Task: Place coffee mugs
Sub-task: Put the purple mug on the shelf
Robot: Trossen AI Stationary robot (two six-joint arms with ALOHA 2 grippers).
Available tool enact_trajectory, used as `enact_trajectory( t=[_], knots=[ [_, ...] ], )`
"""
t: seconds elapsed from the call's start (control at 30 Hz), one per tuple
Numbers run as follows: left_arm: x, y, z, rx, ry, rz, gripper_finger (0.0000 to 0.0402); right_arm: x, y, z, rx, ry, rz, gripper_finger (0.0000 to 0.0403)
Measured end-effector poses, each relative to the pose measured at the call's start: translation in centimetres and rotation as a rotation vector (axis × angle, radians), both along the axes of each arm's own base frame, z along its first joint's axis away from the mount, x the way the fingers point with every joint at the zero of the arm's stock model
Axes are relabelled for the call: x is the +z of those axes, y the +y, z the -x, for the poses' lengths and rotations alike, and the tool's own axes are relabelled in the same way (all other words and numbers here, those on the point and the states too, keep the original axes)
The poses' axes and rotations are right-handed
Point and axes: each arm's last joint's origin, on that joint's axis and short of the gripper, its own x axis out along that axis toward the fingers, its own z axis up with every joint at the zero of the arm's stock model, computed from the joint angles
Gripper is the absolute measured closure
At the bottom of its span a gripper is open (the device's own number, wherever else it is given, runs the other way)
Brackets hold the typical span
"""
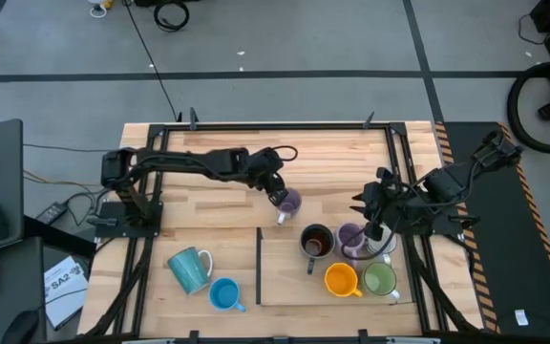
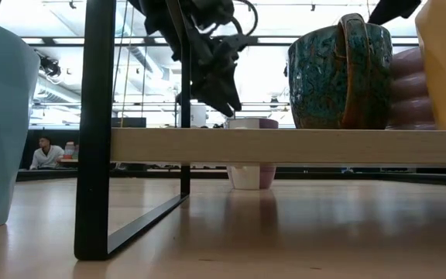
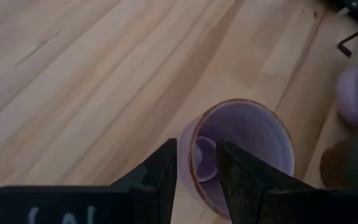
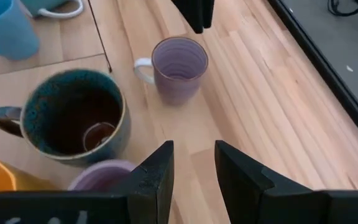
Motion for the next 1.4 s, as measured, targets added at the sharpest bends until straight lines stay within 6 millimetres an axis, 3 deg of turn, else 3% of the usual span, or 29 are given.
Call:
enact_trajectory(
  t=[0.37, 0.9, 1.27, 1.4],
  knots=[
    [-0.3, -0.1, -0.1, 0.010, 0.006, -0.014, 0.0285, -0.6, -0.2, -0.6, 0.039, 0.000, 0.008, 0.0281],
    [-4.3, -1.0, -1.4, 0.000, 0.113, 0.014, 0.0285, -0.3, 0.0, -1.0, 0.071, -0.032, -0.012, 0.0281],
    [-4.4, -1.0, -1.5, 0.002, 0.111, 0.014, 0.0287, -0.3, 0.0, -1.0, 0.072, -0.037, -0.016, 0.0281],
    [-4.4, -1.0, -1.5, 0.002, 0.112, 0.013, 0.0313, -0.3, 0.0, -1.0, 0.072, -0.037, -0.016, 0.0281]
  ],
)
